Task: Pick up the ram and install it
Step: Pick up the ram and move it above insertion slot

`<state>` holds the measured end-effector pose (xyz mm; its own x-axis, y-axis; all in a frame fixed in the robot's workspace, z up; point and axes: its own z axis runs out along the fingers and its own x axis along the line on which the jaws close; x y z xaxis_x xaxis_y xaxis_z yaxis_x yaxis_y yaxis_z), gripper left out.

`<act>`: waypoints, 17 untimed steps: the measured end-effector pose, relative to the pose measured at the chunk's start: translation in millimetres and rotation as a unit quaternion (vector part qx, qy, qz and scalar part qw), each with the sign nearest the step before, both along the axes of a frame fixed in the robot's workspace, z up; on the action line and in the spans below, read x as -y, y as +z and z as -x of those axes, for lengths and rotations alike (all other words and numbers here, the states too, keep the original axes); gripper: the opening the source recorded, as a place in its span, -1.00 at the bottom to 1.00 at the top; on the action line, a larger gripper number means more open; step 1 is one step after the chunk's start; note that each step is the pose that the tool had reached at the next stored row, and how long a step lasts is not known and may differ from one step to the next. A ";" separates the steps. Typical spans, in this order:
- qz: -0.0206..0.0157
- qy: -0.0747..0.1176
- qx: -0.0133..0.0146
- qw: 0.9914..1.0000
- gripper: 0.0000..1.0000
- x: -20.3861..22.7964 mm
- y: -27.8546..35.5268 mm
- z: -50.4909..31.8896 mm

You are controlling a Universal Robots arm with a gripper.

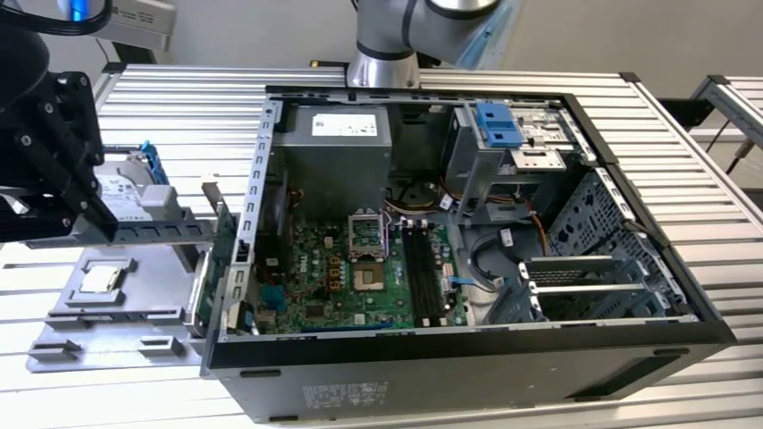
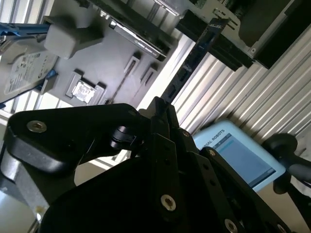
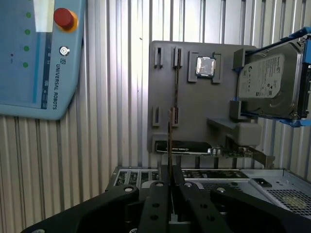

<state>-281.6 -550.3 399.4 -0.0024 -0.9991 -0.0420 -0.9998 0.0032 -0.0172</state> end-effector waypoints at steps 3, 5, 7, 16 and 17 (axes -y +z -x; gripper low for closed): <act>0.000 0.000 0.000 1.000 -1.00 0.0 0.0 -4.7; 0.000 0.000 0.000 1.000 -1.00 0.0 -0.1 -7.9; 0.000 0.000 0.000 1.000 -1.00 0.0 -0.1 -11.0; 0.000 0.000 0.000 1.000 -1.00 -0.3 0.0 -29.5; 0.000 0.000 0.000 1.000 -1.00 -0.3 0.0 -31.3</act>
<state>-250.3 -550.0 399.3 -0.0023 -0.9991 -0.0421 -0.9998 0.0030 -0.0172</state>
